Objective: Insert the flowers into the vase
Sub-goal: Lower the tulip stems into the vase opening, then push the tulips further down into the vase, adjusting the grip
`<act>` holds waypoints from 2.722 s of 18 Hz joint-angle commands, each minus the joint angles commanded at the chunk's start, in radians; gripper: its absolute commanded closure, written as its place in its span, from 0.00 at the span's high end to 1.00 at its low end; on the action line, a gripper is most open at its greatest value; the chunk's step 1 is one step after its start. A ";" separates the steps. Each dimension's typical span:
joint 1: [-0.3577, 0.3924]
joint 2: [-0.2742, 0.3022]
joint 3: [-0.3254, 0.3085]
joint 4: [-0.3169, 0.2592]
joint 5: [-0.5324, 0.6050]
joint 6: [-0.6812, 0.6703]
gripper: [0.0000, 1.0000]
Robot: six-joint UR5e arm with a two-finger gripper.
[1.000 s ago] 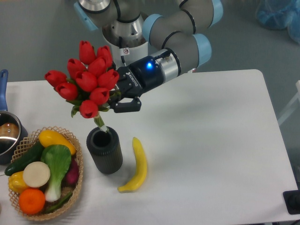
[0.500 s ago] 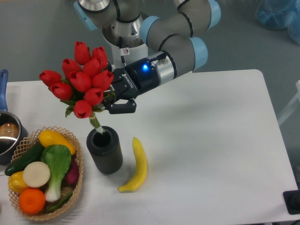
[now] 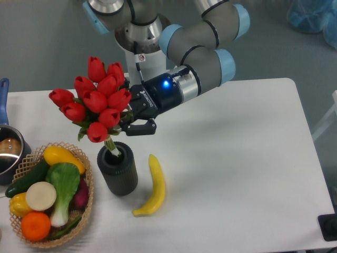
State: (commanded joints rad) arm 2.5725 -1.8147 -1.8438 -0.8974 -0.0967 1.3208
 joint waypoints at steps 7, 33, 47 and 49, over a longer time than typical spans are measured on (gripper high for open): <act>-0.002 -0.008 -0.011 0.000 0.006 0.002 0.41; -0.015 -0.040 -0.044 0.012 0.077 0.028 0.41; -0.025 -0.072 -0.091 0.015 0.077 0.114 0.42; -0.023 -0.075 -0.104 0.017 0.077 0.115 0.42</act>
State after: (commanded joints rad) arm 2.5495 -1.8898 -1.9481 -0.8805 -0.0199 1.4358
